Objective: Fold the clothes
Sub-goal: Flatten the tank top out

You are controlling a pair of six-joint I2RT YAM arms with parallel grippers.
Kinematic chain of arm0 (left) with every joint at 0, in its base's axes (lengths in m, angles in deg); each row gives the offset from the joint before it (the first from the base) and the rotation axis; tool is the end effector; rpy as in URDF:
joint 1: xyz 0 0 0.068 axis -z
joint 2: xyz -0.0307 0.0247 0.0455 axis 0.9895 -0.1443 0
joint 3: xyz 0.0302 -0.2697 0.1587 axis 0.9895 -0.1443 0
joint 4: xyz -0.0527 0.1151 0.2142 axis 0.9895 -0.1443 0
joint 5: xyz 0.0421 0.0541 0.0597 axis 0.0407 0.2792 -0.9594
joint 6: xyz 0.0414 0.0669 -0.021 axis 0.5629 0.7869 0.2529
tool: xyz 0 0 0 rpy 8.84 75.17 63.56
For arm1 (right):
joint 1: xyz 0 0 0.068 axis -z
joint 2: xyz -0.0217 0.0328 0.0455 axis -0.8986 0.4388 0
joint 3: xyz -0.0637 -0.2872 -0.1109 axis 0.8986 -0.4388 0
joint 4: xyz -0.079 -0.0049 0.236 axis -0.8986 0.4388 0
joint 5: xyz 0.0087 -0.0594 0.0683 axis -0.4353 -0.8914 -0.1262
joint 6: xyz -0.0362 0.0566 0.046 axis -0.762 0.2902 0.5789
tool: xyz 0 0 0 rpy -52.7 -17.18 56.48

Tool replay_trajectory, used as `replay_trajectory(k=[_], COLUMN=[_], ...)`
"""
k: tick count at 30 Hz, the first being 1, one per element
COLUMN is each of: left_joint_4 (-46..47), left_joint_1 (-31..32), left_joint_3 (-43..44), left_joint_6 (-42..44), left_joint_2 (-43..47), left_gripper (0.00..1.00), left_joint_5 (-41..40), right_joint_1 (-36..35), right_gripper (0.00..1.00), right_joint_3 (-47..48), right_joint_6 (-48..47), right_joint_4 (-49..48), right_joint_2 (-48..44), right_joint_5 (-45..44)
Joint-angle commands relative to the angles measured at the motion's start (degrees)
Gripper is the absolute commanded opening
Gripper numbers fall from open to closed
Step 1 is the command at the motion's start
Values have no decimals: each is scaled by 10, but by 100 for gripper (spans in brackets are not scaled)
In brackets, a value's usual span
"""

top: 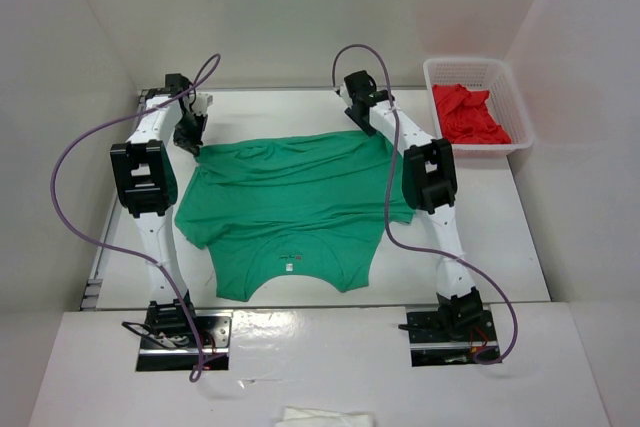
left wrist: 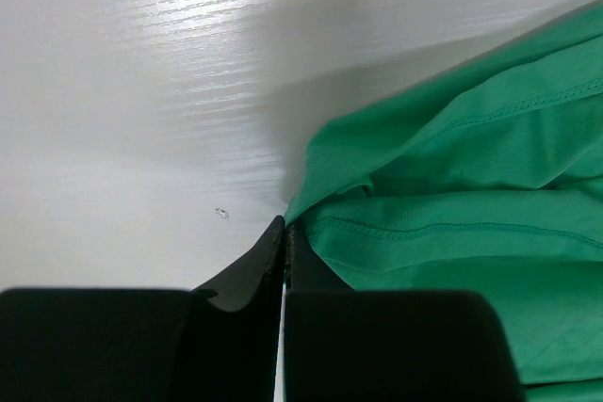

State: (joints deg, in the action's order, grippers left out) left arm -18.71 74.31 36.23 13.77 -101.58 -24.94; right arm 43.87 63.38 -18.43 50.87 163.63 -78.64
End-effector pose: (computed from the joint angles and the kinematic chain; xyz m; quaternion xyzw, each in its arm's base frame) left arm 0.5180 0.0655 0.1977 0.0133 0.9809 0.0153 0.1934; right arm 0.5583 0.1734 0.1852 -0.3401 0.8673 -0.2277 0.2832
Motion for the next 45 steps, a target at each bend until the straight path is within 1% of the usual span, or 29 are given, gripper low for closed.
replay_trajectory(k=[1,10,15,28,29,30,38,45], left_joint_4=[1,1,1,1,1,1,1,1], left_joint_1=[-3,-3,-3,-3,-3,-3,-3,-3], left_joint_3=[-5,-5,-5,-5,-5,-5,-5,-5], left_joint_6=[-7,-7,-7,-7,-7,-7,-7,-7], left_joint_2=[22,22,22,22,22,22,22,22], left_gripper=[0,0,0,0,0,0,0,0], left_joint_5=[9,14,14,14,14,14,14,14], right_joint_1=[1,1,1,-14,-14,-14,-20,-20], right_gripper=[52,52,52,52,54,54,54,54], right_joint_3=[-4,-4,-22,-22,-22,-22,19,24], right_joint_6=[-5,-10,-16,-16,-16,-16,-16,-11], right_joint_4=[-21,-21,-21,-32,-32,-32,-16,-16], right_joint_2=[-37,-27,-27,-22,-22,-22,4,9], right_joint_5=[-16,-16,-16,-21,-21,-21,-21,-21])
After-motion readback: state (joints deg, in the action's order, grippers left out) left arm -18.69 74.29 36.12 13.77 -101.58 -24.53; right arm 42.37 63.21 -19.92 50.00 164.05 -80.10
